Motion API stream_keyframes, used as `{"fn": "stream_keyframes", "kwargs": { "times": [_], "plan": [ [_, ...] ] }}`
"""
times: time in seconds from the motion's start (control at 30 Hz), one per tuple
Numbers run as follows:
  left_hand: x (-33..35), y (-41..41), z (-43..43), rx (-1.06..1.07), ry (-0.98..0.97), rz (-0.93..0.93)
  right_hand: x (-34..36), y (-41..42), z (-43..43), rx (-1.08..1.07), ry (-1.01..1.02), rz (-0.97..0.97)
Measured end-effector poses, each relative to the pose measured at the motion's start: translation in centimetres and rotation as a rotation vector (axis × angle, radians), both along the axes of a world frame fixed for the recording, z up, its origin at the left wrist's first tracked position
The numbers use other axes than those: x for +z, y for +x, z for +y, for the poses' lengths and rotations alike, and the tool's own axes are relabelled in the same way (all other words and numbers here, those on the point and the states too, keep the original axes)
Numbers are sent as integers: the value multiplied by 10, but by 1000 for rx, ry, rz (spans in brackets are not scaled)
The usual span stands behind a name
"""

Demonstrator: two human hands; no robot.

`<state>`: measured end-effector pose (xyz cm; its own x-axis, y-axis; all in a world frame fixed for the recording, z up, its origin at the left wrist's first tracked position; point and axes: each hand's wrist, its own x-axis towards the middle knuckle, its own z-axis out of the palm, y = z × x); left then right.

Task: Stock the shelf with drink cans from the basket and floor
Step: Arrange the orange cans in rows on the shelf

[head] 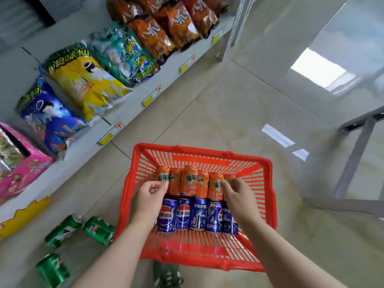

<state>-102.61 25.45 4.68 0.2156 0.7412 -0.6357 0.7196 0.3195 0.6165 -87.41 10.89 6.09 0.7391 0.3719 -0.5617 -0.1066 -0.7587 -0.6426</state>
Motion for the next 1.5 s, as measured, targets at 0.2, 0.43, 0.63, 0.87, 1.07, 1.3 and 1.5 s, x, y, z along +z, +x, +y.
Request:
{"fn": "stream_keyframes", "kwargs": {
  "times": [0.2, 0.43, 0.63, 0.87, 1.07, 1.3, 1.5],
  "plan": [
    [-79, 15, 36, 48, 5, 41, -99, 0, 56, 84, -101, 75],
    [-174, 18, 40, 34, -28, 146, -210, -25, 81, -5, -200, 84],
    [-204, 11, 31, 84, 12, 151, -232, -30, 87, -92, -248, 61],
    [-207, 13, 29, 30, 98, 234, -224, -30, 94, -69, -282, 83],
    [-208, 23, 32, -31, 121, 293, -215, -18, 81, 113, -312, 123],
    [-224, 39, 40, -105, -98, 285, -208, -9, 61, 4, -131, 125],
    [-234, 38, 53, -167, -230, 294, -211, 18, 35, -22, -144, 94]
  ]
}}
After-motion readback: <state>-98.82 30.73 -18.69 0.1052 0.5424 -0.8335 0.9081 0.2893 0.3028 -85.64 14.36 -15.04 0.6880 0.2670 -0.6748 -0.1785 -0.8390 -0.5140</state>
